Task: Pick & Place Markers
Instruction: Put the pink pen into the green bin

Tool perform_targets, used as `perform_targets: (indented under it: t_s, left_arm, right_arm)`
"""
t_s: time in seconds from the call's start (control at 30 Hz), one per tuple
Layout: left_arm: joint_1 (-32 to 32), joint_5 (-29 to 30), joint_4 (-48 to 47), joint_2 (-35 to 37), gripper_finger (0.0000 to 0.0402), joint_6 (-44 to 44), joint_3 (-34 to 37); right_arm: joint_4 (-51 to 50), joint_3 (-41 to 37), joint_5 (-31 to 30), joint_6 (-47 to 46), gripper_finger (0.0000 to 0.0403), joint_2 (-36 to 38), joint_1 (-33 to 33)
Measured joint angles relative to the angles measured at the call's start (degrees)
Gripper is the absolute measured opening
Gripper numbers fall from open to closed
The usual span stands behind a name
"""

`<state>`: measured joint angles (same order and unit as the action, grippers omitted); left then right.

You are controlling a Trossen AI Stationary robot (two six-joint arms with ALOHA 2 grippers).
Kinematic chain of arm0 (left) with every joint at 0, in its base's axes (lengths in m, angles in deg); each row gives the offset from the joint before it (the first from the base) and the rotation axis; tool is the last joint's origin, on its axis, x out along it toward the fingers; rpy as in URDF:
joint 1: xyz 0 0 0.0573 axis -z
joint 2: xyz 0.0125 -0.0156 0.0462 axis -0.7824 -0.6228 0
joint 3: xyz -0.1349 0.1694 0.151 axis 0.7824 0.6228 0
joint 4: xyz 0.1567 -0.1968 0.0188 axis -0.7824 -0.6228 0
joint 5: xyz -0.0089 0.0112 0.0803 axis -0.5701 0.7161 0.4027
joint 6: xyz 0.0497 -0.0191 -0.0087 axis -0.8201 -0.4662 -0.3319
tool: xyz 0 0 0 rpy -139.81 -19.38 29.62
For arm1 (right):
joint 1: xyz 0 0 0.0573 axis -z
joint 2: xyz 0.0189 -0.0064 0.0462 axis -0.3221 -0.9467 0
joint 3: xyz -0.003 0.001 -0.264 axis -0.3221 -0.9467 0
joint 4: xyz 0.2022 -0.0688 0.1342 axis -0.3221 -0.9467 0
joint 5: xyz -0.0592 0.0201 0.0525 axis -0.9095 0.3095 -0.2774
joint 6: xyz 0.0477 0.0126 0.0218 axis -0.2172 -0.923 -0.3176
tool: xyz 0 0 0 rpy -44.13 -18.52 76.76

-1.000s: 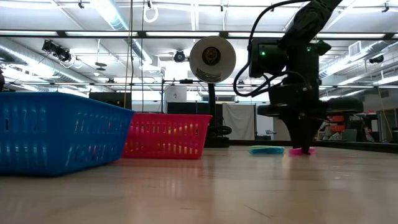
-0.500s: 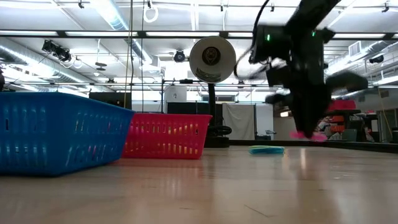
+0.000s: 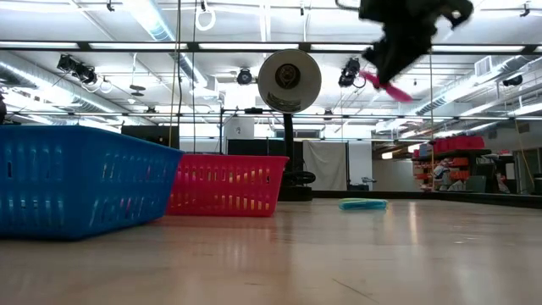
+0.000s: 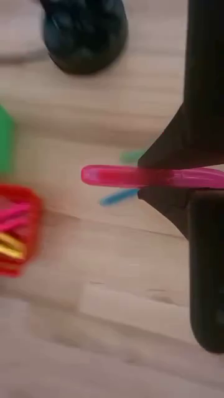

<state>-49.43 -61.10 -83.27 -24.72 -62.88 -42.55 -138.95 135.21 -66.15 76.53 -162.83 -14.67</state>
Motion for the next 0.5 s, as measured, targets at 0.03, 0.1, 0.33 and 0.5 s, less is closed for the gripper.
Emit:
perform_targets:
  t_s: [0.03,0.1,0.33,0.5]
  left_arm:
    - [0.0,0.1,0.0,0.0,0.0126,0.0,0.0]
    - [0.0,0.2,0.0,0.0,0.0126,0.0,0.0]
    - [0.0,0.2,0.0,0.0,0.0126,0.0,0.0]
    - [0.0,0.2,0.0,0.0,0.0126,0.0,0.0]
  right_arm:
    - [0.0,1.2,-0.5,-0.7,0.0018,0.4,0.0]
    - [0.0,3.8,-1.1,-1.2,0.0018,1.0,0.0]
    - [2.6,12.5,-1.1,-4.8,0.0018,1.0,0.0]
    - [8.9,17.1,-1.1,-10.2,0.0018,1.0,0.0]
